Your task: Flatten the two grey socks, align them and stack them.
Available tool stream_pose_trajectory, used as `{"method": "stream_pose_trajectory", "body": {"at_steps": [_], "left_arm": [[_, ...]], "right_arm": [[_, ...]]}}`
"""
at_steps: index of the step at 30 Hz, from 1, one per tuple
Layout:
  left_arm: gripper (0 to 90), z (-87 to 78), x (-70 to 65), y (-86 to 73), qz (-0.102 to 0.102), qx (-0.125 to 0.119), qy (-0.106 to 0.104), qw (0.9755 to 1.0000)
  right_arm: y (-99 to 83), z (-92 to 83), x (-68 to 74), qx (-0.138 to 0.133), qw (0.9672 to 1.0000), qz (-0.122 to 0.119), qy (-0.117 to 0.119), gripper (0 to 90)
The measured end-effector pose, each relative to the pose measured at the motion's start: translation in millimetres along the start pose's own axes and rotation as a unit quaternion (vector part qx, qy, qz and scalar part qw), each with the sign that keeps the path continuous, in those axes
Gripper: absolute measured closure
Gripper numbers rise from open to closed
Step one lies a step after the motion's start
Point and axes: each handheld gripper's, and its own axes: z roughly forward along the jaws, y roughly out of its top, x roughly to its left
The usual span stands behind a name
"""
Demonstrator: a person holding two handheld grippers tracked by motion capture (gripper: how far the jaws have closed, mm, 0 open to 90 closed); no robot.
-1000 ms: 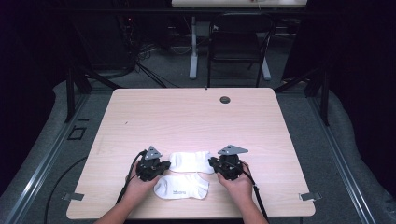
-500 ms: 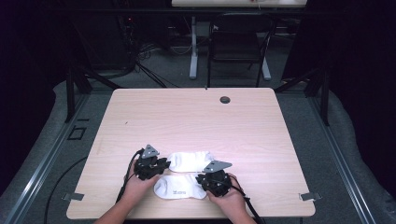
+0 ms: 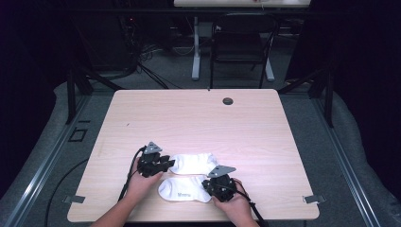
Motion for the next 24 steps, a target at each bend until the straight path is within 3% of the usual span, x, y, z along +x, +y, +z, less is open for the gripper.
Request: {"method": "stream_pose_trajectory", "body": {"at_steps": [2,5,9,10,14,20,24], "left_arm": [[64.7,4.0,-1.0,-0.8,0.004,0.01,0.0,0.9999],[64.8,6.0,-1.8,-1.0,0.006,0.014,0.001,0.9999],[69.7,5.7,-2.3,-1.9,0.005,0.013,0.002,0.9999],[72.1,5.6,-2.3,-2.0,0.006,0.013,0.003,0.9999],[76.6,5.7,-2.2,-2.2,0.011,0.014,-0.001,0.9998],[81.8,6.9,-2.0,-2.4,0.005,0.012,-0.002,0.9999],[84.6,6.9,-2.2,-2.2,0.007,0.013,-0.003,0.9999]], "right_arm": [[-0.1,-1.9,-1.2,0.001,1.0,0.001,-0.002,85.5],[1.6,-10.3,-5.4,-0.018,0.9997,0.016,-0.009,82.2],[8.6,-20.6,-18.3,-0.054,0.9973,0.028,-0.04,77.1],[11.3,-19.5,-29.1,-0.063,0.9956,0.045,-0.053,75.9],[15.1,-14.3,-43.7,-0.063,0.9935,0.061,-0.073,71.7],[20.2,-6.0,-56.2,-0.059,0.9921,0.079,-0.078,67.3],[21.2,2.9,-61.3,-0.052,0.9914,0.094,-0.075,69.5]]}}
